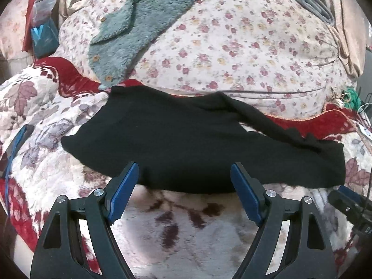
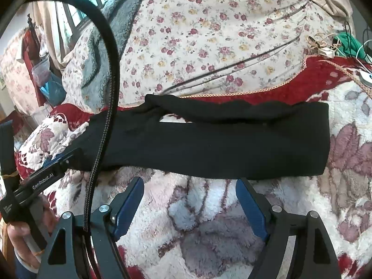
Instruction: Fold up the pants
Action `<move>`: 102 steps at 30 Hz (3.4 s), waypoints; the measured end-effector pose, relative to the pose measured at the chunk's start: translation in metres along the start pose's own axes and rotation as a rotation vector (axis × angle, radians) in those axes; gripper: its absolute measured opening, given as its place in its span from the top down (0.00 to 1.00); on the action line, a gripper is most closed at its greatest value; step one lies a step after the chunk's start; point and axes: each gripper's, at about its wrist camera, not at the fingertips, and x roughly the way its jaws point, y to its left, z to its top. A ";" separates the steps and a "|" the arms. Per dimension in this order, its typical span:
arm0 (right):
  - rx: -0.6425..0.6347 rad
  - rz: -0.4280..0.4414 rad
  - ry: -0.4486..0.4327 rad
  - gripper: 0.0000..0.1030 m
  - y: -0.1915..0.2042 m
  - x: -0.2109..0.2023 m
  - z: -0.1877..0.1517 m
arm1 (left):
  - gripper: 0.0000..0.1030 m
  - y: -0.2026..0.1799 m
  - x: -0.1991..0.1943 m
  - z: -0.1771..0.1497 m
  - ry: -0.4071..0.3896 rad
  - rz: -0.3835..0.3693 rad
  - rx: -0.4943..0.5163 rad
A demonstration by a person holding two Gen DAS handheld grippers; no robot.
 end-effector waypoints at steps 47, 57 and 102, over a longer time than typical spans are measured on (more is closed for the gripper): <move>0.414 0.138 -0.083 0.35 -0.143 0.044 0.027 | 0.20 0.067 0.078 0.026 0.207 0.022 -0.239; 0.307 0.117 -0.152 0.93 -0.126 0.035 0.035 | 0.87 0.075 0.063 0.035 0.150 -0.092 -0.258; 0.381 0.289 -0.206 0.69 -0.145 -0.056 -0.018 | 0.74 0.111 -0.055 -0.013 0.150 0.085 -0.097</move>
